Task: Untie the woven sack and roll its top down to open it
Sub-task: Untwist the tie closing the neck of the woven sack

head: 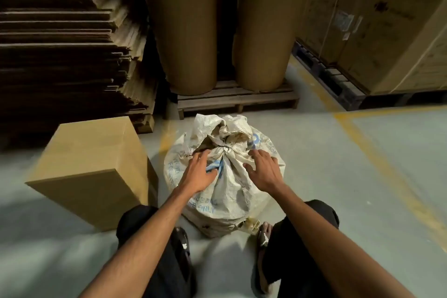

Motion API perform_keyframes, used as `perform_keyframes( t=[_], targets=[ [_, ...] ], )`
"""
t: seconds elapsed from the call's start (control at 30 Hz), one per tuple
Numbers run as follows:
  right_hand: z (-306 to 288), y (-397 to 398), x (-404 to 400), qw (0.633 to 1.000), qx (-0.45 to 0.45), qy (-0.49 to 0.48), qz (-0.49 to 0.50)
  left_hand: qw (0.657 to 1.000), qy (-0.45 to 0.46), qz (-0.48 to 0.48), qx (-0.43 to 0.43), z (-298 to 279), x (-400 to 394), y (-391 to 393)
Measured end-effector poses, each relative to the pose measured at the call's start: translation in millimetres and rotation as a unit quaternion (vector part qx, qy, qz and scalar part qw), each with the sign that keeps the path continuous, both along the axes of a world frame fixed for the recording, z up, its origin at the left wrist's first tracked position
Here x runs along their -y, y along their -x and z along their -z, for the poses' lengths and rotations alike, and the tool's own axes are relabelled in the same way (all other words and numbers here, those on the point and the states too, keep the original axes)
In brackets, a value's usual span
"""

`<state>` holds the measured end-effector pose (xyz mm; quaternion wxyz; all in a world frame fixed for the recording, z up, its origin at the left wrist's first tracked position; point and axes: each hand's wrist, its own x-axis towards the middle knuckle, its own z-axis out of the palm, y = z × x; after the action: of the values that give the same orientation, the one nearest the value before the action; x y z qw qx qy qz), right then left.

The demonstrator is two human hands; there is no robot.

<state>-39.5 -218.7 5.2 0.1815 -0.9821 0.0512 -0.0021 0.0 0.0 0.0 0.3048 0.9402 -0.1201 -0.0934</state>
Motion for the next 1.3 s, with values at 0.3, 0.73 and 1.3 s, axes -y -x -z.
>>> perform_keyframes(
  t=[0.3,0.73,1.3],
  targets=[
    [71.3,-132.0,4.3,0.995,-0.051,-0.08,0.019,0.992,0.041,-0.018,-0.119,68.8,37.6,-138.8],
    [110.7,-216.6,-5.6,0.991,-0.117,-0.062,0.038,0.996,-0.058,0.054,-0.045,113.6,42.3,-215.8],
    [107.9,-228.0,12.9,0.978,-0.199,-0.011,-0.063,0.982,-0.138,0.116,0.064,111.3,68.3,-194.1]
  ],
)
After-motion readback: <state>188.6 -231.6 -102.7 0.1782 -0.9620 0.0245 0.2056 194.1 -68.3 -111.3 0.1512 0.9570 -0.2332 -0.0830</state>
